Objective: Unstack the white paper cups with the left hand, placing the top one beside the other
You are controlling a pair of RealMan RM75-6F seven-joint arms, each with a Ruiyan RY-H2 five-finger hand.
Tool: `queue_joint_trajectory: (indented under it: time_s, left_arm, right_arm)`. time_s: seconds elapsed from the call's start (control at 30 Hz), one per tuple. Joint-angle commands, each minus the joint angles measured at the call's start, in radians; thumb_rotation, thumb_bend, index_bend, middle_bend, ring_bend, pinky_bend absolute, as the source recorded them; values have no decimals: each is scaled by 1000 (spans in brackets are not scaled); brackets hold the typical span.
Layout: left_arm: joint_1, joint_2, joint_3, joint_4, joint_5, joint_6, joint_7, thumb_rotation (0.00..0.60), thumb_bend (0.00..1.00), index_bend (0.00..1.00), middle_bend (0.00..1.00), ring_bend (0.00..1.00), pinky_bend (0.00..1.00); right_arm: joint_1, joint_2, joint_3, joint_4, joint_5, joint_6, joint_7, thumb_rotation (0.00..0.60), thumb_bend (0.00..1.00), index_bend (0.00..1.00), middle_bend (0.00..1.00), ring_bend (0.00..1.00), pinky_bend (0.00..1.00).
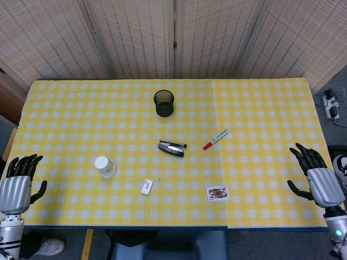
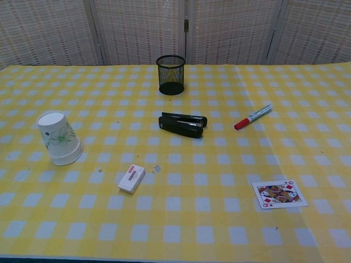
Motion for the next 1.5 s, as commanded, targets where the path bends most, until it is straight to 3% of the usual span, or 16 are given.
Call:
queue_joint_trajectory:
  time_s: [0.03,0.4,0.67,0.93,1.2,1.5]
  left_arm:
    - [6,5,8,3,15,-5,34,600,419,197,183,148,112]
    - [18,68,-7,-90,-14,-43,99,600,417,200,183,148,106]
    - [0,97,-10,-147,6,-103,39,600,417,219,183,148,107]
    - [-141,155,-52,-171,41,-311,-73,600,416,207,173,140,112]
    - [-295,165,-100,-134,-54,-567,-99,600,401,157,99,78,96]
    - [-381,149,-98,-110,-117,-703,-79,600,396,147,72,45,95]
  right_arm:
    - [0,2,-3,-4,2,-5,-7,600,361,57,28,69,57]
    - [-2,-4,0,-7,-12,19,-16,600,360,56,28,82,58]
    - [-5,0,2,-13,-8,27,-33,600,360,57,29,87,59]
    - [-1,36,17,-46,-14,43,-61,600,360,56,29,87,60]
    - [-7,72,29,-80,-6,63,-87,600,360,56,28,88,60]
    - [-10,105,42,-111,12,70,-111,600,360,57,28,86,60]
